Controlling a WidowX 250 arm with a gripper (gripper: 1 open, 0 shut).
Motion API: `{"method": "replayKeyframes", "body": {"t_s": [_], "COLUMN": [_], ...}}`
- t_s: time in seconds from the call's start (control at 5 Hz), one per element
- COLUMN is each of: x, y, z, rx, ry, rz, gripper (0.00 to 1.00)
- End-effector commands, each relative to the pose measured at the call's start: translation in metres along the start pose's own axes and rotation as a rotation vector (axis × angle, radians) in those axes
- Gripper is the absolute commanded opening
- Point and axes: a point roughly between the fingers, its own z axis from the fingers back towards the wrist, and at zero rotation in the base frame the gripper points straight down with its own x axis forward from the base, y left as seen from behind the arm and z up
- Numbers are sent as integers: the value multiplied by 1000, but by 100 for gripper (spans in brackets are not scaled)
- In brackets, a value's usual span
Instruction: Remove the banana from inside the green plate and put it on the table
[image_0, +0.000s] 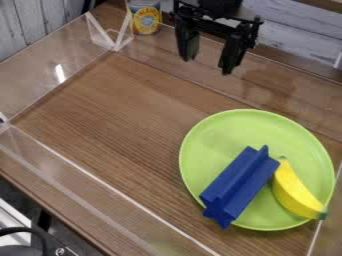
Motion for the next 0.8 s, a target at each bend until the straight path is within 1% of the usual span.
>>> {"method": "replayKeyframes", "body": {"t_s": [0.0,0.2,0.4,0.6], "x": [-5,-18,-30,-34], "y": [-6,-31,-56,-79], "z": [-9,-12,-10,-11], "rx": [-5,-19,-34,-63], "ry": [26,19,5,-16], "rz": [33,146,269,404], "gripper": [100,100,100,100]}}
